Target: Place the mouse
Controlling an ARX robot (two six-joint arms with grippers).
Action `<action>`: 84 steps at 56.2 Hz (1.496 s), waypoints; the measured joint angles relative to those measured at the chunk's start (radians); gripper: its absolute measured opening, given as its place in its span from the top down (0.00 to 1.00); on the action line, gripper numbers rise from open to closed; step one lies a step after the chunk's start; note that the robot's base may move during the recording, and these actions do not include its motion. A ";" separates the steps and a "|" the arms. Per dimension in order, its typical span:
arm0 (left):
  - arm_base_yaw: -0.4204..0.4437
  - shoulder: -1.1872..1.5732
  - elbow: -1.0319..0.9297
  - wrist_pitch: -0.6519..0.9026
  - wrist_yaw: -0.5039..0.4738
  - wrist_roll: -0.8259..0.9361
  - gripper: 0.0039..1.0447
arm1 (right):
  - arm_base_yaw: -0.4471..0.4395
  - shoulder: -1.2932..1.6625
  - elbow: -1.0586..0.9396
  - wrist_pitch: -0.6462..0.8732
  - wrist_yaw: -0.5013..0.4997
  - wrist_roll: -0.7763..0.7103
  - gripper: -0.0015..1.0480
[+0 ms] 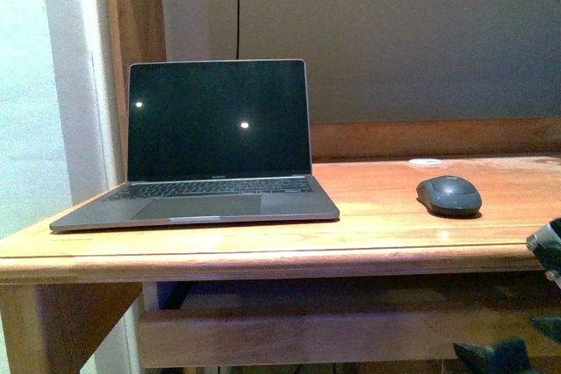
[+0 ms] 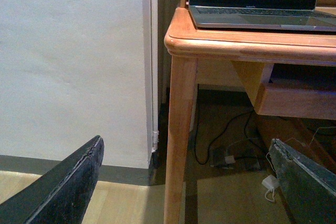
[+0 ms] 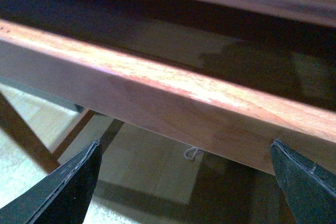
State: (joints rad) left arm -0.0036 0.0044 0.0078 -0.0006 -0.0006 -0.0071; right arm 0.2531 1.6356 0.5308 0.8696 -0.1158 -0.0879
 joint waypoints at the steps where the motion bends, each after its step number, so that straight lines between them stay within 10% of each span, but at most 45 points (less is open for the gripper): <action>1: 0.000 0.000 0.000 0.000 0.000 0.000 0.07 | 0.004 0.007 0.008 -0.003 0.013 0.008 0.07; 32: 0.000 0.000 0.000 0.000 0.000 0.000 0.07 | -0.041 -0.090 0.021 -0.097 0.017 0.107 0.07; 52: 0.000 0.000 0.000 0.000 0.000 0.000 0.07 | -0.258 -0.710 -0.200 -0.367 -0.200 0.373 0.07; 76: 0.000 0.000 0.000 0.000 0.000 0.000 0.07 | -0.231 -1.447 -0.355 -0.816 -0.199 0.537 0.07; 84: 0.000 0.000 0.000 0.000 0.000 0.000 0.07 | -0.253 -1.511 -0.381 -0.898 0.115 0.214 0.36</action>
State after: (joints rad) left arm -0.0036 0.0044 0.0078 -0.0006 -0.0006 -0.0071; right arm 0.0006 0.1249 0.1493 -0.0284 -0.0006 0.1257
